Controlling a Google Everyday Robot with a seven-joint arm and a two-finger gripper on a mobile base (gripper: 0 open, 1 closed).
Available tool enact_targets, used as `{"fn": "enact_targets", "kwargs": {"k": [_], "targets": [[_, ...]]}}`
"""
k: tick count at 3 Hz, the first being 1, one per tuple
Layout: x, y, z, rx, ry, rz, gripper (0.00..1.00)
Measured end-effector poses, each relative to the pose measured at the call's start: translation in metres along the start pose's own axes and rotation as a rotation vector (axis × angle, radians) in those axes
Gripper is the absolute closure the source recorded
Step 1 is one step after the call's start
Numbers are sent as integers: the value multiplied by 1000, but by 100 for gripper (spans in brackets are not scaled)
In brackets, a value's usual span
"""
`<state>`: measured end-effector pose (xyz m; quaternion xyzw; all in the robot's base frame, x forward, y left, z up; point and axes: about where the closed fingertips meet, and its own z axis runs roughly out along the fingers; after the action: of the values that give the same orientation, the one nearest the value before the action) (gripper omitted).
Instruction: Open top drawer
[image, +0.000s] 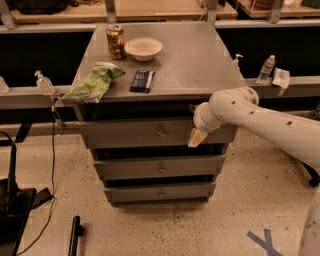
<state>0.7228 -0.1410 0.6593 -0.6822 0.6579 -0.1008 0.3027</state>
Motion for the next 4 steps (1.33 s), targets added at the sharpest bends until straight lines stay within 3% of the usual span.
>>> {"fn": "enact_targets", "kwargs": {"k": [1,2,3,4], "targets": [[12,12,0,-30,-7,44,25],[11,24,-15,-37,-70,75,25],[-1,37,-43,-62,-174,82,24],[-12,51,-61,-95,-231,63,25]]}}
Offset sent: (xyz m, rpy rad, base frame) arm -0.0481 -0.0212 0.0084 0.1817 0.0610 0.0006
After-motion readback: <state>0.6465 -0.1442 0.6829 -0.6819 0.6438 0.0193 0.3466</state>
